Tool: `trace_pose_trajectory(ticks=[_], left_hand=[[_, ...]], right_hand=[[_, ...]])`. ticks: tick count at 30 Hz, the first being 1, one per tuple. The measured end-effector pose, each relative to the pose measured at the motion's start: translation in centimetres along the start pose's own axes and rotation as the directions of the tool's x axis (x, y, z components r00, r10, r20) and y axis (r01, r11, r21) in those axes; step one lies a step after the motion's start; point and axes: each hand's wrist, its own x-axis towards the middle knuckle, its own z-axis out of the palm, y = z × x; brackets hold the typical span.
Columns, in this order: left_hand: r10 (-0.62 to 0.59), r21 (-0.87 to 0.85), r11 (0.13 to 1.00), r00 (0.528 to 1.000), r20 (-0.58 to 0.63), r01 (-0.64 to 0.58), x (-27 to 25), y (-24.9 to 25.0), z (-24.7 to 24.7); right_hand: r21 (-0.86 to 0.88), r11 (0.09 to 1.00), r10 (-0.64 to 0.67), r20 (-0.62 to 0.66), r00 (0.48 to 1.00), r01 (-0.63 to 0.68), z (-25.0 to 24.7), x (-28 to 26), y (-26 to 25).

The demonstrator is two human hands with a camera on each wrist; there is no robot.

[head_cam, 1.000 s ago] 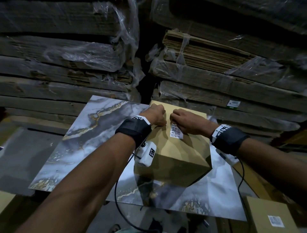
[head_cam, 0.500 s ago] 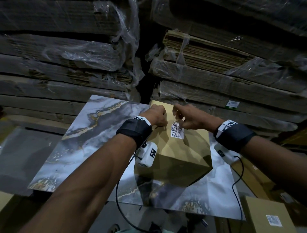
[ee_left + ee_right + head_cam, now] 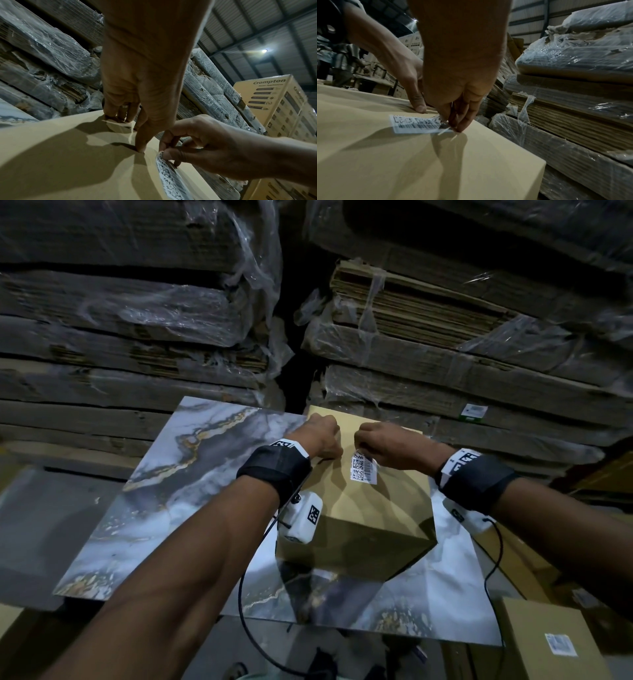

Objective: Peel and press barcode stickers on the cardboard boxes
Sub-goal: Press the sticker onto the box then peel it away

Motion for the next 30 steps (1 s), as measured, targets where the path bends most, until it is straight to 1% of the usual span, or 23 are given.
trace_pose_trajectory(ticks=[2,5,7,9,11,13,14,15,16,19,20,23,24,28,30], left_hand=[[0.013,0.012,1.0,1.0,-0.001,-0.013,-0.1,0.0,-0.1],[0.022,0.007,1.0,1.0,-0.006,-0.022,0.1,0.0,0.1],[0.013,-0.004,1.0,1.0,-0.004,-0.013,0.2,-0.1,0.1],[0.009,-0.012,1.0,1.0,-0.006,-0.009,0.0,-0.1,0.0],[0.022,-0.018,1.0,1.0,-0.003,-0.022,-0.2,-0.1,-0.2],[0.03,-0.014,0.999,0.999,0.012,-0.03,-0.4,0.1,-0.4],[0.033,-0.01,0.999,0.999,0.018,-0.033,-0.5,0.1,-0.4],[0.036,-0.008,0.999,0.999,0.017,-0.035,-0.5,0.1,-0.4],[0.039,-0.01,0.999,0.999,0.014,-0.039,-0.4,0.1,-0.4],[0.033,-0.027,0.999,0.999,0.006,-0.033,-0.4,0.1,-0.3],[0.029,-0.033,0.999,1.0,0.006,-0.029,-0.4,0.1,-0.3],[0.032,-0.04,0.999,0.999,0.016,-0.031,-0.6,0.1,-0.4],[0.031,-0.044,0.999,0.999,0.018,-0.03,-0.7,0.2,-0.4],[0.028,-0.038,0.999,1.0,0.008,-0.028,-0.9,0.2,-0.5],[0.032,-0.027,0.999,0.999,0.012,-0.032,-0.9,0.2,-0.4]], right_hand=[[-0.053,0.999,0.0,0.051,0.999,0.003,-0.6,0.4,-0.1],[-0.144,0.989,0.062,0.131,0.989,-0.043,-1.2,1.0,-1.0],[-0.169,0.983,0.102,0.149,0.984,-0.076,-1.3,1.3,-1.4],[-0.155,0.982,0.13,0.157,0.979,-0.106,-1.4,1.3,-1.5],[-0.083,0.99,0.123,0.143,0.982,-0.112,-1.6,1.0,-1.4],[0.097,0.985,0.136,0.062,0.989,-0.141,-1.7,0.5,-0.8],[0.18,0.972,0.151,-0.003,0.989,-0.148,-1.7,0.3,-0.3],[0.227,0.961,0.171,-0.055,0.984,-0.155,-1.8,0.0,0.1],[0.24,0.958,0.176,-0.064,0.982,-0.156,-1.7,-0.3,0.5],[0.167,0.973,0.157,0.021,0.987,-0.158,-0.9,-1.2,0.5],[0.151,0.977,0.149,0.005,0.989,-0.148,-0.5,-1.4,0.3],[0.16,0.981,0.128,-0.101,0.987,-0.111,0.3,-1.6,0.0],[0.157,0.982,0.124,-0.114,0.986,-0.106,0.4,-1.6,0.0],[0.103,0.988,0.121,-0.098,0.988,-0.111,0.6,-1.3,0.0],[0.078,0.991,0.113,-0.068,0.991,-0.108,0.5,-1.1,0.1]])
